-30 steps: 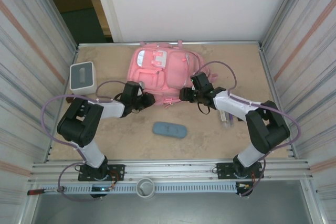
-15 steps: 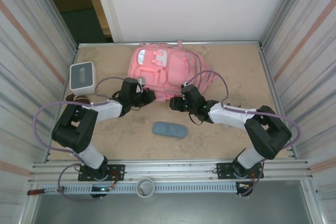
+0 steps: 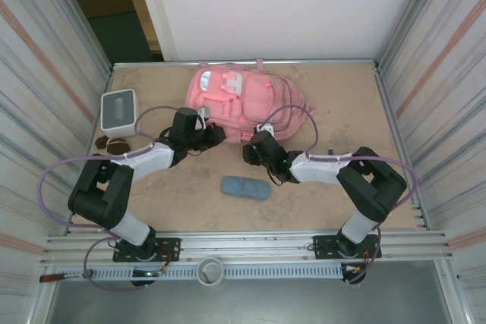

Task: Pack books, pencil case, and school supplies into a backpack

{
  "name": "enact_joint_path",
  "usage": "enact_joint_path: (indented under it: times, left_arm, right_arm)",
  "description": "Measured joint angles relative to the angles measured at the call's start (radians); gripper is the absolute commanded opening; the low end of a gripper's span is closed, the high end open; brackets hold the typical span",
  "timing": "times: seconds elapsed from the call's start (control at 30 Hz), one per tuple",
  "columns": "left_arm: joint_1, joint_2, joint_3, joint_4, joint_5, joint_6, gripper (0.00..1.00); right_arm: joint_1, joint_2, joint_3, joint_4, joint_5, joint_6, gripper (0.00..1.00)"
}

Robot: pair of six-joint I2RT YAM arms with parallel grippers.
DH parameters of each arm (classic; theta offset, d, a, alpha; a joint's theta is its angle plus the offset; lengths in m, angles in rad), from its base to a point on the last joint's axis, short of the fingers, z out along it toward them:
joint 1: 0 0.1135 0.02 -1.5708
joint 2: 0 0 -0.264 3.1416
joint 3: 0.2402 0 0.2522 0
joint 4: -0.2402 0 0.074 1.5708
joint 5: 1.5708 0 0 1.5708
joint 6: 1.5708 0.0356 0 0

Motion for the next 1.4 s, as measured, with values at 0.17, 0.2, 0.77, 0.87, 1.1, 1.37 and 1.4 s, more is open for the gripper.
enact_joint_path:
  times: [0.17,0.2,0.77,0.87,1.1,1.37,1.4]
  left_arm:
    - [0.000,-0.003,0.000,-0.005,0.000,0.000,0.00]
    - [0.000,-0.003,0.000,-0.009,0.000,0.000,0.00]
    - [0.000,-0.016,0.001,-0.027,0.000,0.005,0.00]
    - [0.000,-0.016,0.001,-0.027,0.000,0.010,0.00]
    - [0.014,-0.016,0.001,-0.034,0.010,0.022,0.00]
    - [0.106,-0.024,0.000,-0.087,0.101,0.074,0.00]
    - [0.118,-0.026,0.000,-0.094,0.113,0.081,0.00]
  right_arm:
    - [0.000,0.042,0.000,0.035,0.025,-0.034,0.49]
    - [0.000,0.048,0.001,0.041,0.029,-0.042,0.48]
    - [0.000,0.110,0.032,0.105,0.072,-0.127,0.09]
    - [0.002,0.110,0.032,0.108,0.076,-0.127,0.03]
    - [0.002,0.089,0.004,0.106,0.080,-0.127,0.00]
    - [-0.032,0.017,-0.061,0.074,0.076,-0.125,0.00]
    - [-0.043,0.006,-0.067,0.059,0.075,-0.122,0.00]
